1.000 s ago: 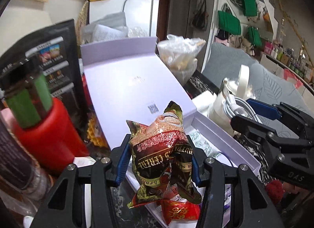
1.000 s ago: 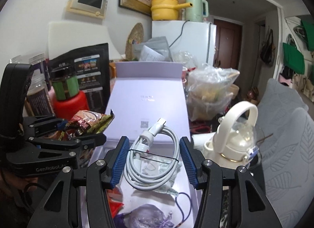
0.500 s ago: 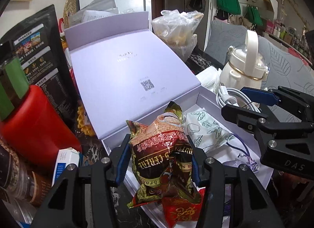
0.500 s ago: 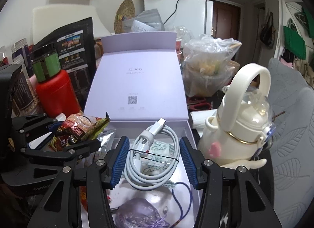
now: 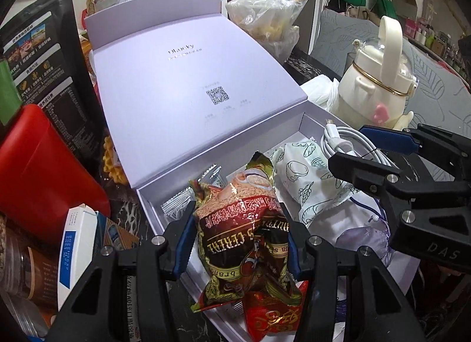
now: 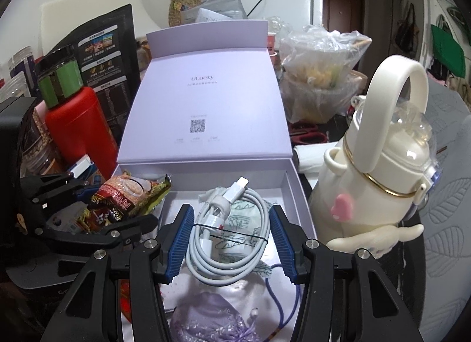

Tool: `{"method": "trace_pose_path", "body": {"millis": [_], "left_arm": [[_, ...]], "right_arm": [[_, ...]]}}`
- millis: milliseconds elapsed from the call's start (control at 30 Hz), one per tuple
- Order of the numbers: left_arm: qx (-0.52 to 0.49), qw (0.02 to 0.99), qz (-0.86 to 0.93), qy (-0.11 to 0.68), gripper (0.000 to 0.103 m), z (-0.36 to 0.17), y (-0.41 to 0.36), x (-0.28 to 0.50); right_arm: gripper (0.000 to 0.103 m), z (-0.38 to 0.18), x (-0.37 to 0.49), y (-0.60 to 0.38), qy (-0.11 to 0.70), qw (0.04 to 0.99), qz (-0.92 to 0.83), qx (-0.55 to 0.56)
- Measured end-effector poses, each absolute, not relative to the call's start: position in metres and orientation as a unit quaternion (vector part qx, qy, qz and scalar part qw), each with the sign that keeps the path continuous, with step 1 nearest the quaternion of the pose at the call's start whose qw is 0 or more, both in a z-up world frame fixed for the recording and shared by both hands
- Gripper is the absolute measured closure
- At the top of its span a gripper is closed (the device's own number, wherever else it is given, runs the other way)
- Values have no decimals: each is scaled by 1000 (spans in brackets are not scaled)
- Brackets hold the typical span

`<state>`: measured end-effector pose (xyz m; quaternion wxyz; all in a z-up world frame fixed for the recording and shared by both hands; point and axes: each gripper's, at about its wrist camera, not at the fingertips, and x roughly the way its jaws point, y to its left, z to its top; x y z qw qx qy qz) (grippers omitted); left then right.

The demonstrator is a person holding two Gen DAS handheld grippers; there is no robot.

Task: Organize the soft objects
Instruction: 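Lower the gold snack bag with the left tool while the right tool lowers the cable into the box, then open both tools to release the snack bag and cable into the box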

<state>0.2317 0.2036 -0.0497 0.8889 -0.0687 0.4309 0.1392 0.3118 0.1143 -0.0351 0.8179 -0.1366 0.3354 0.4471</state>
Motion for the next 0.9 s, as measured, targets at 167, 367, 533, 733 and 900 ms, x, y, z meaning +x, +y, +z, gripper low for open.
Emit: {"method": "trace_pose_path", "body": {"millis": [167, 367, 533, 733, 900], "left_arm": [[-58, 887, 141, 436, 52, -52, 199, 234], [-54, 881, 145, 447, 52, -57, 199, 241], [-52, 869, 157, 466, 52, -65, 200, 248], [-67, 863, 162, 473, 52, -69, 205, 249], [-97, 864, 153, 470, 52, -66, 210, 247]], "right_arm": [[50, -42, 313, 119, 340, 816, 442, -149], [50, -51, 316, 125, 355, 810, 440, -157], [50, -59, 321, 127, 373, 804, 436, -156], [50, -59, 319, 127, 373, 803, 436, -160], [48, -57, 319, 128, 379, 802, 434, -159]]}}
